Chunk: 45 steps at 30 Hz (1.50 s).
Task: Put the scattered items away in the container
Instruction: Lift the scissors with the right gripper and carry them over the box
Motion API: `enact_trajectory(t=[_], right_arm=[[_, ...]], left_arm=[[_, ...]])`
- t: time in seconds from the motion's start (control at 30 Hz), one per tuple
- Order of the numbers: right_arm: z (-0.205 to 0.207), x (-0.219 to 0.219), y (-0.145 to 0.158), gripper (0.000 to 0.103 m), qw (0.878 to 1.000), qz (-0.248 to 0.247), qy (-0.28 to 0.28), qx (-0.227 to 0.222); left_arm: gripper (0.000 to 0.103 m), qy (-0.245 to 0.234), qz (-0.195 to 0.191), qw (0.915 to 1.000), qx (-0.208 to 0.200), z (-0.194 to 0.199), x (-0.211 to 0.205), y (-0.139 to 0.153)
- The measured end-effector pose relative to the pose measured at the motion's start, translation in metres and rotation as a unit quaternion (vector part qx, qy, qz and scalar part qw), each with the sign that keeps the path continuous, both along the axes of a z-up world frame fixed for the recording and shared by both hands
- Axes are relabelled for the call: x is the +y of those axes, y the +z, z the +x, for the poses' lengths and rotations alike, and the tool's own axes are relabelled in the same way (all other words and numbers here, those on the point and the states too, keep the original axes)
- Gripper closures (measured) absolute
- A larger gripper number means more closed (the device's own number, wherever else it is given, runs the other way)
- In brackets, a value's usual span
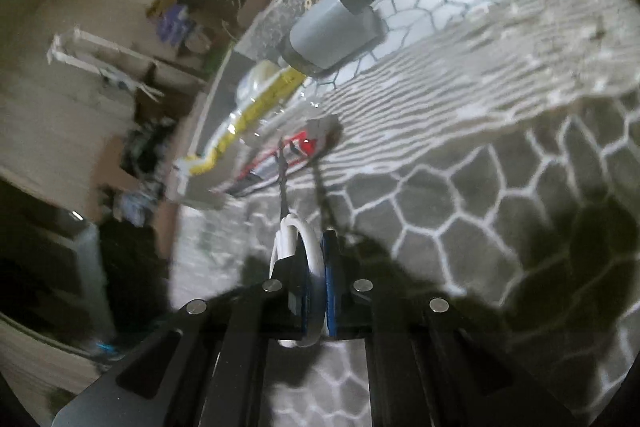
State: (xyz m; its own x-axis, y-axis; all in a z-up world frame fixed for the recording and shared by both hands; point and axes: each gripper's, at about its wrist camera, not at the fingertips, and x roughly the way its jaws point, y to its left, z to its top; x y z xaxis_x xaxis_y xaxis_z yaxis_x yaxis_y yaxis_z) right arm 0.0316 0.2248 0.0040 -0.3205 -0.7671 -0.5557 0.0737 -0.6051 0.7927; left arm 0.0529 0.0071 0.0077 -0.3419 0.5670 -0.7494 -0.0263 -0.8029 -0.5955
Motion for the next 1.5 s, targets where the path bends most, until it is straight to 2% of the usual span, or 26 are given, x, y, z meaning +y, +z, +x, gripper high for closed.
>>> enact_trajectory(t=[0.13,0.2,0.23,0.27,0.4,0.5,0.6,0.73,0.9,1.07,1.2,1.37,1.5], right_arm=[[-0.001,0.003,0.008,0.098,0.998,-0.055,0.005,0.001],[0.001,0.001,0.013,0.098,0.998,-0.058,0.005,0.007],[0.001,0.0,0.016,0.098,0.998,-0.054,0.008,0.011],[0.001,-0.002,0.019,0.098,0.999,-0.049,0.011,0.017],[0.004,-0.01,0.037,0.097,0.998,-0.015,0.025,0.053],[0.01,-0.026,0.05,0.096,0.995,0.038,0.043,0.083],[0.016,-0.047,0.063,0.096,0.987,0.088,0.069,0.112],[0.017,-0.083,0.069,0.093,0.972,0.166,0.107,0.125],[0.008,-0.115,0.093,0.094,0.962,0.193,0.124,0.151],[-0.012,-0.167,0.126,0.094,0.945,0.232,0.147,0.178],[-0.042,-0.211,0.14,0.094,0.945,0.227,0.152,0.18],[-0.079,-0.263,0.129,0.094,0.95,0.215,0.162,0.159],[-0.104,-0.298,0.109,0.094,0.946,0.24,0.164,0.146]], left_arm=[[0.078,0.011,0.042,0.999,0.004,0.0,-0.007,0.005],[0.083,0.009,0.045,0.9989,0.011,-0.001,-0.007,0.012],[0.091,0.004,0.041,0.9991,0.014,-0.001,-0.005,0.015],[0.092,0.002,0.028,0.9994,0.019,-0.001,-0.002,0.02],[0.093,0.009,-0.002,0.9995,0.029,-0.002,-0.003,0.034],[0.095,0.007,-0.023,0.9992,0.032,-0.004,-0.011,0.043],[0.096,0.005,-0.04,0.9985,0.038,-0.004,-0.024,0.053],[0.096,-0.003,-0.083,0.9953,0.048,-0.006,-0.037,0.067],[0.096,-0.005,-0.096,0.993,0.069,-0.011,-0.064,0.091],[0.096,-0.006,-0.114,0.9888,0.097,-0.029,-0.098,0.126],[0.096,0.0,-0.115,0.9882,0.101,-0.051,-0.14,0.142],[0.095,0.013,-0.11,0.9907,0.079,-0.083,-0.198,0.133],[0.095,0.021,-0.105,0.9924,0.059,-0.11,-0.226,0.115]])
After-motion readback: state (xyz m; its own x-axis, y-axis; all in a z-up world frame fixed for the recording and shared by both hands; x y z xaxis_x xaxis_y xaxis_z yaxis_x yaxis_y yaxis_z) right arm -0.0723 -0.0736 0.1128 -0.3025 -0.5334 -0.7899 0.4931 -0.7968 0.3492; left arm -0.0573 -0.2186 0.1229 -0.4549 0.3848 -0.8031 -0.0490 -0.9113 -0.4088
